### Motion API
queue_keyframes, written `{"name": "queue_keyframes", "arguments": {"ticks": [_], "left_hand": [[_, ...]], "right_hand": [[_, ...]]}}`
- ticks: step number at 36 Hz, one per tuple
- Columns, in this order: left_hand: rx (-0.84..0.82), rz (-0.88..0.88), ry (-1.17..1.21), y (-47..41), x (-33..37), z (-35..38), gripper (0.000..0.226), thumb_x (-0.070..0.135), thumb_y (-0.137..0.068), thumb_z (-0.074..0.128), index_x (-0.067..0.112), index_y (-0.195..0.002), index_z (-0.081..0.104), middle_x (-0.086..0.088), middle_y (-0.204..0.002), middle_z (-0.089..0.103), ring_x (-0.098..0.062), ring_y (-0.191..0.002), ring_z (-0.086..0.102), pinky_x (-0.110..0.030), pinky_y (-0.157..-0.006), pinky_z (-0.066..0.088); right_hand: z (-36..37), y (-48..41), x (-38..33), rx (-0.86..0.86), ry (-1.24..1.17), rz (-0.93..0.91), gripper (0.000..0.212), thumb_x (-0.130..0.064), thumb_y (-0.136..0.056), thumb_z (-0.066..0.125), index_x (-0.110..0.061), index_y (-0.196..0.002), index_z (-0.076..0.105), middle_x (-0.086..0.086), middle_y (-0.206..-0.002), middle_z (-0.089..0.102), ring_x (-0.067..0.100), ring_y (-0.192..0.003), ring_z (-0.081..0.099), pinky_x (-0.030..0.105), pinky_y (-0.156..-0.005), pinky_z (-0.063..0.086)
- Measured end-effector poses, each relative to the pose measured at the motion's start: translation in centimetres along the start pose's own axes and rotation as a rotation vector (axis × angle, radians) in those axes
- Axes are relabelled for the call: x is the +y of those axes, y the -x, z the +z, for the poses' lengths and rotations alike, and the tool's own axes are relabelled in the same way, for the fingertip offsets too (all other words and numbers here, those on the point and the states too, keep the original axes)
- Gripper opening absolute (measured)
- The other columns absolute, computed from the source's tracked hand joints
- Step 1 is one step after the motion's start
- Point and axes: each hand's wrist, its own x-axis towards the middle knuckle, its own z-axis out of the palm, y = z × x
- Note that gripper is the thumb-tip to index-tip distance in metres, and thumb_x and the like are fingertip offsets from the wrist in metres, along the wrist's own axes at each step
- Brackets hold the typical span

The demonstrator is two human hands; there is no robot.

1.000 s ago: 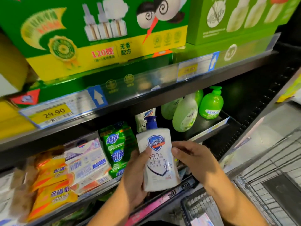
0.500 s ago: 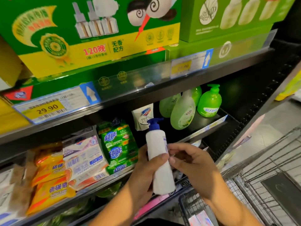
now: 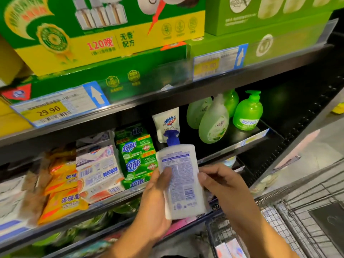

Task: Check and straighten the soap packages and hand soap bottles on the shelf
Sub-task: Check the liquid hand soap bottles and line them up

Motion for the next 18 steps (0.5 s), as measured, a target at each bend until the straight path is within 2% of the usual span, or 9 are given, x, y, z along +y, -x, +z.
{"name": "queue_keyframes", "arguments": {"ticks": [3,5,7,9,11,13,16,18], "left_hand": [[0.076,0.03,-0.065,0.3,0.0,0.3,0.072,0.049,-0.084,0.073,0.008,-0.138,0.049,-0.029,-0.136,0.053,-0.047,-0.125,0.052,-0.066,-0.103,0.041],[0.074,0.032,-0.17,0.3,-0.1,0.1,0.059,0.049,-0.092,0.061,0.011,-0.136,0.052,-0.023,-0.132,0.059,-0.042,-0.123,0.057,-0.064,-0.104,0.042],[0.047,0.016,-0.256,0.3,0.1,0.1,0.058,0.049,-0.092,0.058,0.012,-0.136,0.052,-0.018,-0.13,0.063,-0.036,-0.12,0.061,-0.059,-0.103,0.046],[0.034,-0.021,-0.313,0.4,0.2,0.3,0.072,0.056,-0.081,0.068,0.012,-0.136,0.05,-0.017,-0.128,0.065,-0.034,-0.117,0.063,-0.054,-0.1,0.049],[0.017,-0.056,-0.34,0.7,-0.1,0.3,0.098,0.063,-0.058,0.084,0.014,-0.135,0.046,-0.016,-0.126,0.065,-0.033,-0.115,0.064,-0.052,-0.097,0.052],[-0.002,-0.082,-0.251,0.9,-0.6,0.1,0.113,0.056,-0.037,0.096,0.016,-0.131,0.045,-0.014,-0.122,0.067,-0.03,-0.11,0.066,-0.046,-0.088,0.056],[0.014,-0.131,-0.101,1.3,-0.9,-0.2,0.116,0.034,-0.027,0.102,0.011,-0.125,0.045,-0.013,-0.104,0.07,-0.027,-0.093,0.069,-0.039,-0.072,0.058],[0.037,-0.145,-0.067,1.2,-0.6,-0.4,0.104,0.023,-0.037,0.096,0.01,-0.129,0.048,-0.013,-0.096,0.07,-0.027,-0.083,0.069,-0.039,-0.066,0.057]], "right_hand": [[-0.1,-0.3,-0.1,-0.035,-0.015,0.017,0.008,-0.001,-0.09,0.065,-0.004,-0.093,0.072,0.005,-0.085,0.075,0.006,-0.07,0.065,0.014,-0.06,0.047],[-0.2,-0.5,0.1,-0.026,-0.002,0.023,0.015,0.001,-0.088,0.067,-0.007,-0.1,0.07,0.006,-0.09,0.076,0.012,-0.079,0.069,0.017,-0.065,0.05],[-0.2,-0.7,0.1,0.01,-0.055,0.041,0.026,0.004,-0.084,0.071,-0.009,-0.106,0.067,0.008,-0.092,0.077,0.017,-0.085,0.071,0.02,-0.068,0.053],[0.1,-0.7,-0.1,0.018,-0.116,0.047,0.033,0.006,-0.078,0.074,-0.007,-0.107,0.065,0.005,-0.081,0.075,0.012,-0.075,0.069,0.018,-0.064,0.053],[0.4,-0.6,-0.2,-0.017,-0.11,0.024,0.035,-0.001,-0.072,0.077,-0.01,-0.105,0.069,0.003,-0.073,0.072,0.009,-0.068,0.067,0.017,-0.062,0.052],[0.6,-0.5,-0.6,-0.049,-0.069,0.0,0.027,-0.01,-0.074,0.074,-0.016,-0.1,0.075,0.004,-0.079,0.075,0.012,-0.072,0.069,0.02,-0.066,0.054],[0.5,-0.6,-0.8,-0.115,-0.011,0.019,0.025,-0.001,-0.086,0.067,-0.018,-0.101,0.079,0.005,-0.096,0.078,0.021,-0.09,0.073,0.026,-0.079,0.059],[0.5,-0.6,-0.9,-0.159,0.033,0.042,0.03,0.001,-0.085,0.07,-0.023,-0.099,0.08,0.004,-0.098,0.077,0.023,-0.094,0.072,0.027,-0.083,0.058]]}}
